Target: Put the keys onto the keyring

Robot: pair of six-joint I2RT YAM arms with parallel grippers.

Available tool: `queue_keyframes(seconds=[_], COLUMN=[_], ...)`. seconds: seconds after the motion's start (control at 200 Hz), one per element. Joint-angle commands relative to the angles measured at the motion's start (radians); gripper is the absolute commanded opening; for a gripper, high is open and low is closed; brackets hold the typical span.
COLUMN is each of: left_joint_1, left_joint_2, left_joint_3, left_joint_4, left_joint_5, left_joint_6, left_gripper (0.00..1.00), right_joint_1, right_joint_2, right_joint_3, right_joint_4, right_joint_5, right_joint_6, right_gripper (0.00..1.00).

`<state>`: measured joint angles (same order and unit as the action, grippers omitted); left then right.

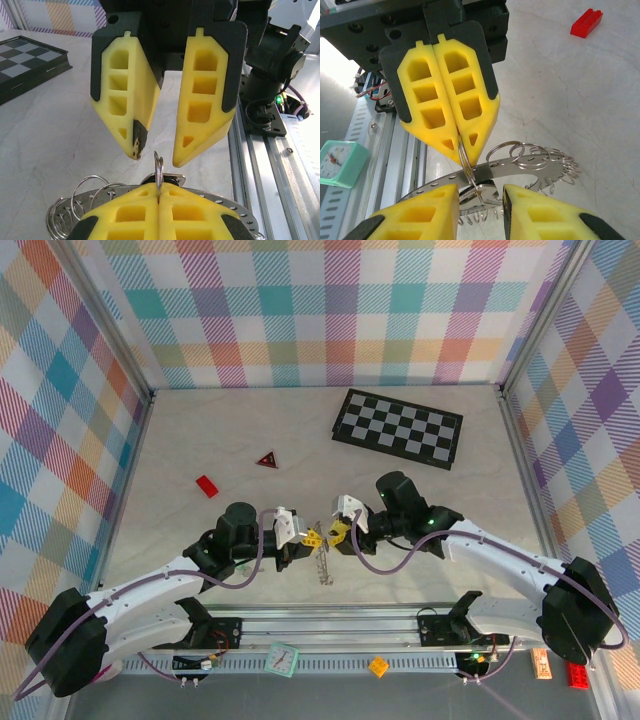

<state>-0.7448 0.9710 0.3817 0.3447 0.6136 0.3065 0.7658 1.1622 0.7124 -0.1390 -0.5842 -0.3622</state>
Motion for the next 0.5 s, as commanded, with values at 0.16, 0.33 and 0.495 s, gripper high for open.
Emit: queue_keyframes(seconds=[0.16, 0.33, 0.495], left_joint_1=[-0.005, -0.006, -0.006], left_joint_2=[-0.014, -0.014, -0.014], left_joint_3=[-0.006, -0.004, -0.003], left_joint_4=[0.063, 0.065, 0.066], left_joint_5=[0.041, 0.044, 0.048], left_joint_6=[-0.006, -0.004, -0.004], left_gripper=[0.0, 0.0, 0.0], right_joint_1=[0.003, 0.003, 0.003], right_joint_2=[0.012, 0.014, 0.013], right_joint_3=[0.018, 0.023, 0.025], right_joint_4=[-0.031, -0.033, -0.027], right_joint_5=[-0.022, -0.032, -0.042], right_joint_6=[-0.042, -0.047, -0.048], right_gripper=[0.2, 0.13, 0.05])
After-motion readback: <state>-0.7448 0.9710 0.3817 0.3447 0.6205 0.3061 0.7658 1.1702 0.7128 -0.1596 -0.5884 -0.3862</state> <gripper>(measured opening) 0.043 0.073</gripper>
